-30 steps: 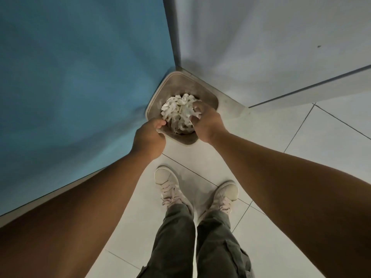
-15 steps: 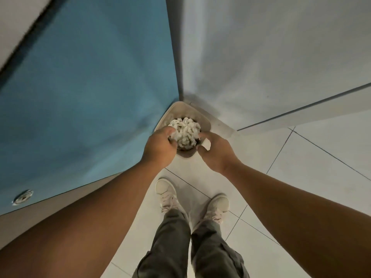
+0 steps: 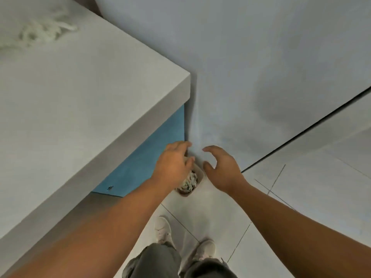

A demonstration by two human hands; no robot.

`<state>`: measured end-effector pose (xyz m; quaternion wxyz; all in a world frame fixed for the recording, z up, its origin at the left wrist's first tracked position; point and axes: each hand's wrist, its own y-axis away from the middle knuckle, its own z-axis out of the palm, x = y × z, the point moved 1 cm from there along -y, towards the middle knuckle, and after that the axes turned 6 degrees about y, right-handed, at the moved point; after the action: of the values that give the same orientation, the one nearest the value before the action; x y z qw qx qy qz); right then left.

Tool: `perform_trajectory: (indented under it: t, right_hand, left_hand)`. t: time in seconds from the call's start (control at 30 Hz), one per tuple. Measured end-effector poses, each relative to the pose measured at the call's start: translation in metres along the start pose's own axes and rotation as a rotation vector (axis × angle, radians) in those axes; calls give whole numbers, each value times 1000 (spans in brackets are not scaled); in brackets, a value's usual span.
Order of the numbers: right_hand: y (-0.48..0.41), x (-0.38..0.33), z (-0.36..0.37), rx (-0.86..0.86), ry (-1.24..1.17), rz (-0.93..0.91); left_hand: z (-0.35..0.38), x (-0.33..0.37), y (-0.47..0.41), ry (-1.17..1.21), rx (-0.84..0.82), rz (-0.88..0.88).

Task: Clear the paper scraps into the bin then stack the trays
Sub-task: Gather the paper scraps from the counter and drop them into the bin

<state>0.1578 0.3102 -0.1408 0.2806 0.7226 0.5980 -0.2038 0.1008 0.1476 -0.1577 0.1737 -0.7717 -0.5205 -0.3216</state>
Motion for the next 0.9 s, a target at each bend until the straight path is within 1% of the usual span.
perform_trajectory:
  t: [0.23,0.37,0.47,0.63,0.9]
  right_hand:
    - [5,-74,-72,94,8,-203]
    - [-5,-120,-99,109,46,-329]
    - [-18,-153,-110,111,46,-395]
    - [-46,-199,-108,82,49,-476]
    - [-130,-273,-65,6,65,-520]
  left_hand:
    - [-95,56,15,44,185,42]
    - [-148,69,22,2,307,48]
    - [-188,69,23,0,382,21]
    - [-244,46,18,-15,478,-53]
    - [-323,-39,-13,-51,505,-145]
